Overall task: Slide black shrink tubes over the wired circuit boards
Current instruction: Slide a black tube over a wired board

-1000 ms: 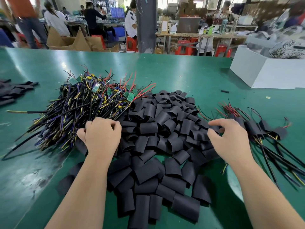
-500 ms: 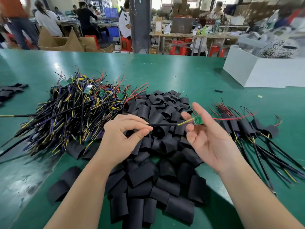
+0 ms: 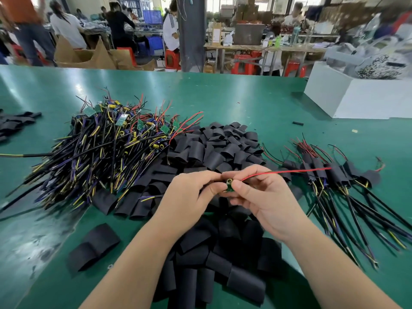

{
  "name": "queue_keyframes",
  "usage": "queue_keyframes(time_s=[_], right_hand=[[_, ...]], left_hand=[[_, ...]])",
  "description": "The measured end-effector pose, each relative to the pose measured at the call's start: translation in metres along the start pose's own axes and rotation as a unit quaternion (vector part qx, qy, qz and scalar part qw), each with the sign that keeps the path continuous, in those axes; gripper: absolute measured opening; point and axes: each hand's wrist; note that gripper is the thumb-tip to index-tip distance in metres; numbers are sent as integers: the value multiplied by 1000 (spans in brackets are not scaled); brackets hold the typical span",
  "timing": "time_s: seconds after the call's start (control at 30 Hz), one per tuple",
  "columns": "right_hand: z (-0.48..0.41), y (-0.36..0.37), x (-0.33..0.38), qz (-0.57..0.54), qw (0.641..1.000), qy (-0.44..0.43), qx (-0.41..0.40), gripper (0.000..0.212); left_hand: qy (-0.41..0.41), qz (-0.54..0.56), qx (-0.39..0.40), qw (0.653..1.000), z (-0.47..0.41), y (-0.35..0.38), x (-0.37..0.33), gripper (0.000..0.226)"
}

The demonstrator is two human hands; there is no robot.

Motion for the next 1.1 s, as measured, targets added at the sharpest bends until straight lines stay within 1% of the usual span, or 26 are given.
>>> queue_keyframes(time_s=[0.1, 0.17, 0.27, 0.37, 0.5, 0.57, 0.63, 0.67, 0.73, 0.77, 0.8, 0.83, 0.87, 0.9, 0.97, 1.03, 1.1], right_hand=[[0, -2, 3, 75, 997, -15, -20, 7], [0, -3, 4, 97, 994, -14, -39, 6], [-1, -6, 2, 78, 995, 2, -67, 11], [-3, -7, 0, 46, 997, 12, -61, 8], [-3, -8, 1, 46, 998, -25, -46, 24], [-2, -9, 0, 96, 993, -56, -49, 28], [-1, -8, 1, 152, 985, -68, -46, 32], [-1, -7, 1, 161, 984, -68, -36, 37], [-2, -8, 0, 184, 981, -54, -12, 57], [-3, -11, -3, 239, 970, -49, -7, 66], [-5, -14, -6, 338, 939, -55, -5, 70], [-6, -16, -10, 451, 890, -71, 3, 68], [-6, -16, -11, 533, 841, -91, 18, 64], [-7, -15, -13, 573, 812, -104, 41, 62], [-9, -14, -15, 591, 796, -102, 83, 64], [-13, -14, -20, 606, 785, -103, 83, 64], [-16, -14, -23, 603, 787, -99, 85, 60]], left_hand=[[-9, 8, 26, 1000, 1, 0, 2, 26], [-11, 15, 52, 998, 1, 1, 2, 32], [-11, 10, 58, 998, 2, 2, 2, 43], [18, -25, 34, 999, 2, 4, 2, 35], [-6, 6, -8, 1000, 2, 5, 2, 28], [-35, 25, -15, 999, 1, 6, 3, 27], [-81, 58, -35, 994, 1, 6, 5, 23], [-105, 79, -53, 990, 1, 5, 6, 20], [-132, 98, -81, 983, 1, 1, 9, 19], [-136, 95, -85, 982, 0, 0, 10, 20], [-140, 93, -89, 982, 0, -1, 11, 19], [-146, 96, -93, 980, 0, -2, 11, 19], [-151, 102, -97, 978, 0, -2, 12, 18], [-157, 109, -99, 977, 0, -3, 12, 18], [-160, 112, -102, 975, 0, -4, 14, 20], [-157, 110, -107, 975, -1, -5, 15, 22], [-153, 112, -117, 975, -1, -7, 15, 23]])
Point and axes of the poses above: each hand's wrist, its own z-axis away from the middle knuckle, its own y-axis out of the palm, x = y × z, and after that the axes turned 13 degrees about z, right-handed
